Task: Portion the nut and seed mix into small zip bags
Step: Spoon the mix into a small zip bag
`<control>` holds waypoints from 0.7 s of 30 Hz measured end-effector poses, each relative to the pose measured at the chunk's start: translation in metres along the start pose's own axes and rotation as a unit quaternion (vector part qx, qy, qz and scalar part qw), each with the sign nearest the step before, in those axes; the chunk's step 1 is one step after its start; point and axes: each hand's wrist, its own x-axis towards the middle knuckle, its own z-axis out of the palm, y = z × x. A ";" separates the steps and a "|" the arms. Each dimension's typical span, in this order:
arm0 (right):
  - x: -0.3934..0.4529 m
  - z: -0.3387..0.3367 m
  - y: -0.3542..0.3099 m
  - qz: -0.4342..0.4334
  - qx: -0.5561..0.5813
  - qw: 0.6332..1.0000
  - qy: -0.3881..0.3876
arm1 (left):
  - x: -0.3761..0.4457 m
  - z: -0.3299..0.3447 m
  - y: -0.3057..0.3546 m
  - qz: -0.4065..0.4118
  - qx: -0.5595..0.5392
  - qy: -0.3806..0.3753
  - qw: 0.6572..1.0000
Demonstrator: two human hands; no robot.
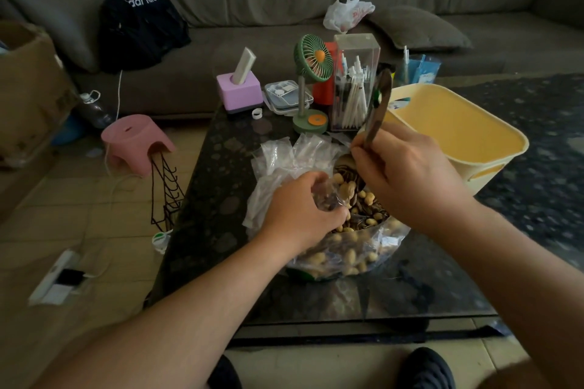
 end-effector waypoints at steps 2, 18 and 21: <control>0.000 0.000 0.000 -0.004 0.001 1.000 -0.001 | 0.000 0.001 -0.001 -0.006 -0.016 0.005 1.000; -0.005 -0.002 0.002 -0.036 0.030 0.999 0.025 | -0.001 0.006 -0.003 -0.002 -0.090 0.020 0.996; -0.005 -0.003 0.005 -0.026 0.048 0.998 0.022 | 0.000 0.007 -0.005 0.004 -0.104 0.016 0.994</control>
